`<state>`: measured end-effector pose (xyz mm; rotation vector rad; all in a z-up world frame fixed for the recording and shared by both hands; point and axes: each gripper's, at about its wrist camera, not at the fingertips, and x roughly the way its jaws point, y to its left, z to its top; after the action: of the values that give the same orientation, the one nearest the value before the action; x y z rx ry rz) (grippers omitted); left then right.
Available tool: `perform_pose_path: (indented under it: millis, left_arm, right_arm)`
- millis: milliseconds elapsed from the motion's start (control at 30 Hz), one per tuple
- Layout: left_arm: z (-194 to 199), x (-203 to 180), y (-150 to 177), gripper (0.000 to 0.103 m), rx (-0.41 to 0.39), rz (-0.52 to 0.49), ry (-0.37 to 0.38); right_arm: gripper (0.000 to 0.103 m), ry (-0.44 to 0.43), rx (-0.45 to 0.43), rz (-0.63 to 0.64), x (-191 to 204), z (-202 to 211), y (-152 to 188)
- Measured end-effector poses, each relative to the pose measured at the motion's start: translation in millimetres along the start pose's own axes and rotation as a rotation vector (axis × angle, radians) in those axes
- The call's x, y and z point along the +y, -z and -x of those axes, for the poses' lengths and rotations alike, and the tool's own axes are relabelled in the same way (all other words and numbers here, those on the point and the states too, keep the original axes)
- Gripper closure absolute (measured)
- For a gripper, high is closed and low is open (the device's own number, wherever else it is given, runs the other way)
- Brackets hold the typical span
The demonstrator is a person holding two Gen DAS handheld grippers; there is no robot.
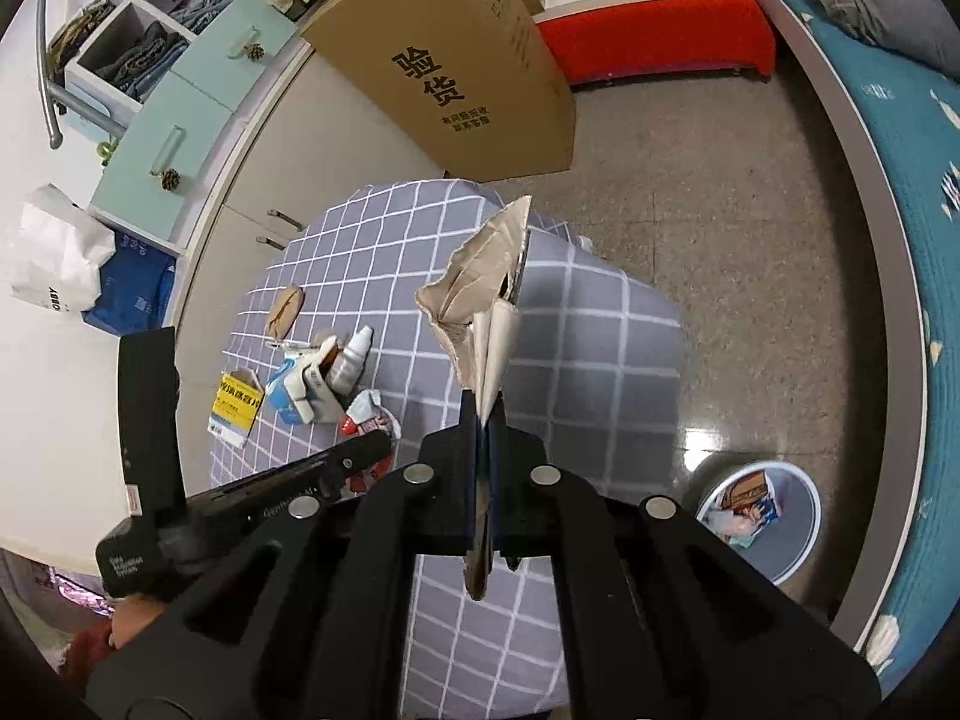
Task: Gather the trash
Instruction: 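Grasp folded newspaper with right tool while left tool grasps red packet, then carry both items to the bin and open right tool over it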
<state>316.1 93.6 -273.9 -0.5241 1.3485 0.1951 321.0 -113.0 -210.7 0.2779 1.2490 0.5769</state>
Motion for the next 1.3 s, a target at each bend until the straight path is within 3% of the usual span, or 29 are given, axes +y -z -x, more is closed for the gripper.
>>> perform_pose_path:
  millis: [200,400,700,867,1000,1100,1167,1200,1300]
  left_arm:
    - [-16,-53,49,0.086,0.068,-0.114,0.029]
    - [-51,-130,108,0.086,0.174,-0.264,0.071]
    - [-120,-181,181,0.086,0.317,-0.386,0.046]
    - [-148,-185,221,0.086,0.379,-0.398,0.031]
    - [-161,-187,229,0.086,0.398,-0.409,0.015]
    - [-167,-195,226,0.086,0.404,-0.409,0.009]
    - [-170,-196,226,0.086,0.408,-0.409,0.007]
    - [-172,-196,225,0.086,0.411,-0.408,0.007]
    - [-173,-194,226,0.086,0.414,-0.407,-0.002]
  right_arm:
    - [0.100,0.028,-0.015,-0.062,-53,48,37]
    - [0.100,0.141,0.015,-0.141,-127,81,86]
    - [0.100,0.294,0.158,-0.312,-230,47,167]
    - [0.100,0.323,0.181,-0.315,-244,30,177]
    - [0.097,0.331,0.160,-0.308,-250,24,180]
    - [0.089,0.326,0.172,-0.324,-262,16,178]
    - [0.063,0.334,0.167,-0.336,-268,17,178]
    - [0.045,0.336,0.158,-0.345,-270,19,178]
    - [0.045,0.339,0.157,-0.359,-276,24,181]
